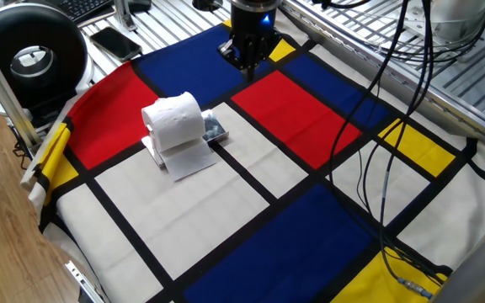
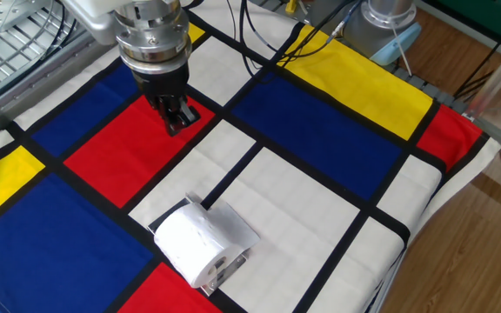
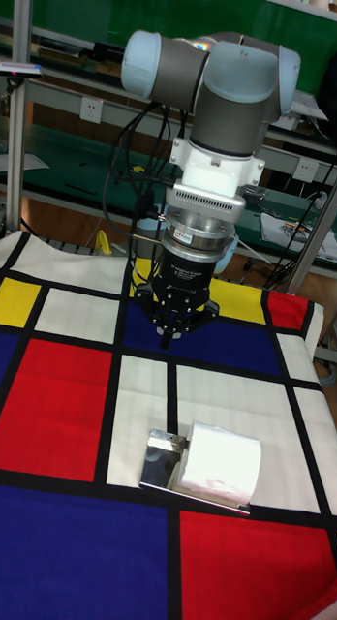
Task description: Take the roll of paper down from the shelf
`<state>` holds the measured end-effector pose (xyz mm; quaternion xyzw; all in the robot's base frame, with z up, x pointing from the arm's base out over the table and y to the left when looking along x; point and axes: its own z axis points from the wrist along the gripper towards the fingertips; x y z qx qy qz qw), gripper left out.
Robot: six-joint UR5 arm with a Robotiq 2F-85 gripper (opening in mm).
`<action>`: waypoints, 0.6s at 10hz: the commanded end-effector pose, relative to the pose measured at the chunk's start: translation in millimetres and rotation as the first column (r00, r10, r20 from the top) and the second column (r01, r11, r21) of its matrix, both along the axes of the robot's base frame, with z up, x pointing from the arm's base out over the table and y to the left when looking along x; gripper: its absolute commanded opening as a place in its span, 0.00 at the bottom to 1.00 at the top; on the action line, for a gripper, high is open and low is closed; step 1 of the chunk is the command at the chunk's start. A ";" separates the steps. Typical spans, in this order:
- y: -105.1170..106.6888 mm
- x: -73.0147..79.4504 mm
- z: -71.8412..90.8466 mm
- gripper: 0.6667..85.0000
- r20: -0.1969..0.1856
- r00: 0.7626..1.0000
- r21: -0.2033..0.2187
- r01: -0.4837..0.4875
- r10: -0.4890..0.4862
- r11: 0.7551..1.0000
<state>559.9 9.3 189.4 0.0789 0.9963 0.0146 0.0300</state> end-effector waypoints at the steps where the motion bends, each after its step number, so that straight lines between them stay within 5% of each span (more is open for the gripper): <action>1: -3.9 1.1 1.3 0.02 0.005 0.999 -0.015 -0.040 0.040 0.999; 4: -2.7 -0.2 1.2 0.00 0.001 0.997 -0.013 -0.082 0.082 0.997; 6: 19.1 2.7 2.7 0.00 0.016 0.999 0.072 -0.052 0.051 0.996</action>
